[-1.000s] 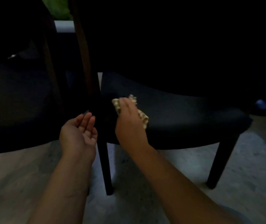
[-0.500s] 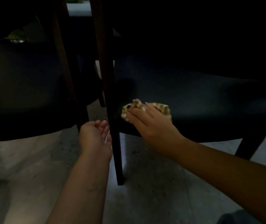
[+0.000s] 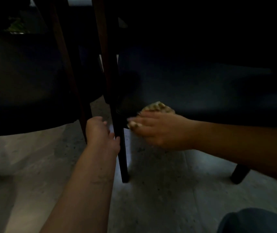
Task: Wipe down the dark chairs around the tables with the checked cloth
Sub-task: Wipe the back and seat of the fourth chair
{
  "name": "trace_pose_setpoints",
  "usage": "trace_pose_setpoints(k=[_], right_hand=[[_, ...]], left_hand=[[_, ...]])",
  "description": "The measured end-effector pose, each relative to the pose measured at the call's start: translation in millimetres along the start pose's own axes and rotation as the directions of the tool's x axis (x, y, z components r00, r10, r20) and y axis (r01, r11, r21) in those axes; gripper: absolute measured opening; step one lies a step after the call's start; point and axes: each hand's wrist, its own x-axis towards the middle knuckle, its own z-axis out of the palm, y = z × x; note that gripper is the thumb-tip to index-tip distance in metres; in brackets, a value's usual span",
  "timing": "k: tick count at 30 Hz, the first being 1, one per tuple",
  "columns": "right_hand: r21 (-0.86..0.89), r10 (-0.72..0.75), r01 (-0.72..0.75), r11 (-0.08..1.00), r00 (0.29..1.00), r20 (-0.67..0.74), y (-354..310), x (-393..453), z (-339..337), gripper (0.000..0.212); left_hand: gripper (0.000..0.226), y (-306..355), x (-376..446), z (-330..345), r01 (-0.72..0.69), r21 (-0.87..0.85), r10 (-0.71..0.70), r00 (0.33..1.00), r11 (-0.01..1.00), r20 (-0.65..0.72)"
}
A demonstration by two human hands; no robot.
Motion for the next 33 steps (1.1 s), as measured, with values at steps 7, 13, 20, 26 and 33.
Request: trace_pose_setpoints(k=[7, 13, 20, 26, 33], right_hand=[[0.335, 0.527, -0.46, 0.823, 0.838, -0.145, -32.5, 37.5, 9.3, 0.052], [0.286, 0.687, -0.627, 0.725, 0.688, -0.234, -17.4, -75.1, 19.9, 0.043], [0.392, 0.707, -0.589, 0.707, 0.584, -0.398, -27.1, -31.6, 23.0, 0.032], [0.304, 0.819, -0.764, 0.569, 0.494, -0.294, -11.8, -142.9, 26.9, 0.042], [0.401, 0.968, -0.91, 0.108, 0.004, -0.252, 13.5, -228.2, 30.5, 0.042]], left_hand=[[0.04, -16.6, -3.0, 6.3, 0.145, -0.01, -0.144, 0.986, 0.989, 0.088], [0.041, -29.8, -16.6, 19.0, 0.092, 0.011, -0.093, 0.979, 0.996, 0.183], [0.05, -76.6, -32.9, 53.1, 0.085, 0.025, -0.089, 0.927, 0.996, 0.364], [0.048, -84.2, -27.6, 59.4, 0.138, -0.099, -0.101, 0.945, 0.985, 0.311], [0.051, -85.2, -21.6, 48.6, 0.154, -0.107, -0.113, 0.942, 0.982, 0.317]])
